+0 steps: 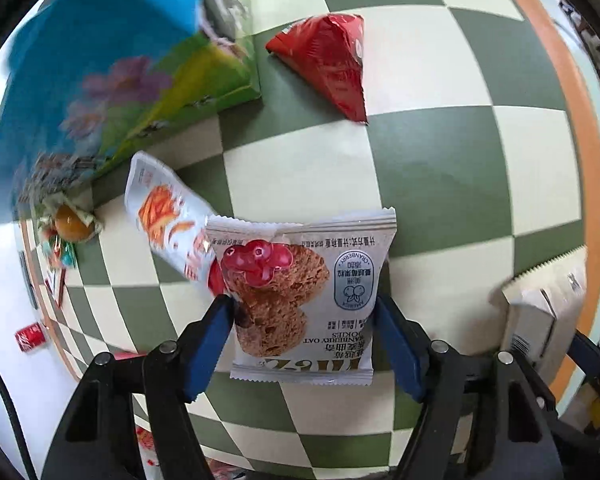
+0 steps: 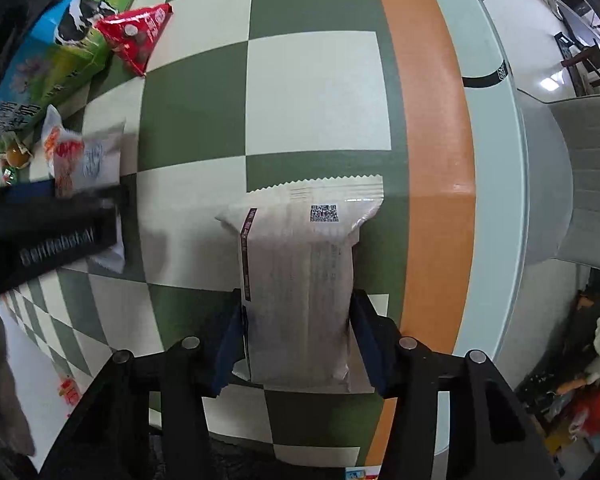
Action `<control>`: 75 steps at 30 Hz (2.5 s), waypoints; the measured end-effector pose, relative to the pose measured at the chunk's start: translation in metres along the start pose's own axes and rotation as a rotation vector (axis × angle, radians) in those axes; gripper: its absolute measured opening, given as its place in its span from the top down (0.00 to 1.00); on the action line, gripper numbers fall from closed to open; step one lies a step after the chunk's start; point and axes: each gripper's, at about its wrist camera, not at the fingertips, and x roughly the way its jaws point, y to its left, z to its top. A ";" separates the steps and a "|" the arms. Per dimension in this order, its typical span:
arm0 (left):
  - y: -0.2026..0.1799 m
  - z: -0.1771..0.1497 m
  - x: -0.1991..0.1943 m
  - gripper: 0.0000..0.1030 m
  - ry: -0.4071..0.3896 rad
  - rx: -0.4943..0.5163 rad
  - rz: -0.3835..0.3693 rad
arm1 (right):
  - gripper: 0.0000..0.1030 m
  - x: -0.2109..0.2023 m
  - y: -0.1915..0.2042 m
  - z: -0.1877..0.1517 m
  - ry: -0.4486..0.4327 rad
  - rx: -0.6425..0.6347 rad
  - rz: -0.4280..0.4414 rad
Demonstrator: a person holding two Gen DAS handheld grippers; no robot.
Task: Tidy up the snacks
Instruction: 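Lift the white paper packet with right tool while left tool grasps the oat cookie packet, then drop the oat cookie packet into the box with left tool while right tool drops the white packet, then grasp the red-white strip packet with left tool while right tool grasps the red sausage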
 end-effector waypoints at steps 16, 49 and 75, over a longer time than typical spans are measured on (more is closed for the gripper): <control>0.133 -0.033 -0.133 0.32 -0.266 -0.166 -0.187 | 0.47 -0.105 0.061 0.005 -0.128 -0.083 0.281; 0.332 0.141 -0.038 0.19 0.003 -0.191 -0.322 | 0.19 -0.105 0.277 0.210 -0.140 -0.051 0.125; 0.363 -0.029 -0.102 0.18 -0.528 -0.135 -0.228 | 0.16 -0.130 0.303 0.056 -0.497 -0.197 0.134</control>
